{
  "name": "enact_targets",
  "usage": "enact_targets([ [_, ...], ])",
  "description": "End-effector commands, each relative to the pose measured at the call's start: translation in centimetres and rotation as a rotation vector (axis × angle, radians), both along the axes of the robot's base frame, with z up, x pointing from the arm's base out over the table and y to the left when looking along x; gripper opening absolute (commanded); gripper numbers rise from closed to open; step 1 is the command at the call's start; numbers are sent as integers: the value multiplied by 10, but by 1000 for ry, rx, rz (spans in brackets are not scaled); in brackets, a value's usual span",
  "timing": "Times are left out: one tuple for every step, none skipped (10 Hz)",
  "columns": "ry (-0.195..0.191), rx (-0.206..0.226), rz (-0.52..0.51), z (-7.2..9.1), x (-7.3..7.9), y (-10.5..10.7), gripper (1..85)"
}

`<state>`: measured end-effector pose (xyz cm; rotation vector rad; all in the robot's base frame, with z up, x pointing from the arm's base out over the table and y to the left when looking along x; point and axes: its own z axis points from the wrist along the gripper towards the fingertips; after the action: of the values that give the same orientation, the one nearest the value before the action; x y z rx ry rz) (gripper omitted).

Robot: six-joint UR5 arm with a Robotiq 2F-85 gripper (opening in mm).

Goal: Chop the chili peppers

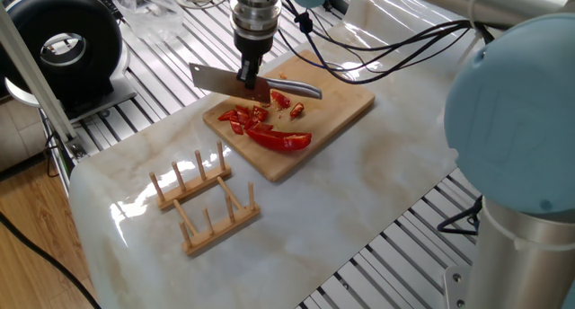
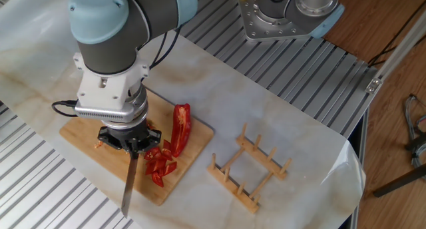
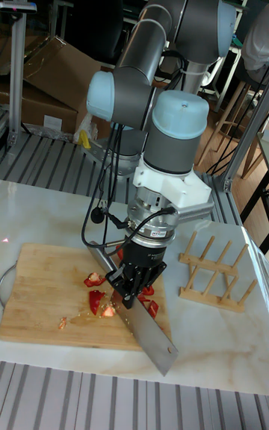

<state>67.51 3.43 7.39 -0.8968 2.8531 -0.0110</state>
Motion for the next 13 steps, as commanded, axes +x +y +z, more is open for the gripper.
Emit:
enact_targets([
  [-22, 5, -11, -3, 15, -2, 13],
  [-25, -2, -12, -3, 19, -4, 13],
  [-25, -22, -12, -2, 21, -9, 13],
  [-28, -35, -9, 0, 22, -13, 13],
  [-33, -44, -7, 0, 24, -17, 13],
  [-37, -53, -3, 1, 26, -21, 13],
  [-40, -59, -1, 2, 28, -25, 13],
  [-42, -63, 3, 2, 30, -29, 13],
  [-45, -67, 3, 0, 33, -33, 13],
  [-45, -81, 2, 1, 34, -39, 13],
  [-48, -98, -5, 1, 35, -45, 13],
  [-50, -114, -7, 1, 36, -53, 13],
  [-50, -120, -3, 1, 37, -60, 13],
])
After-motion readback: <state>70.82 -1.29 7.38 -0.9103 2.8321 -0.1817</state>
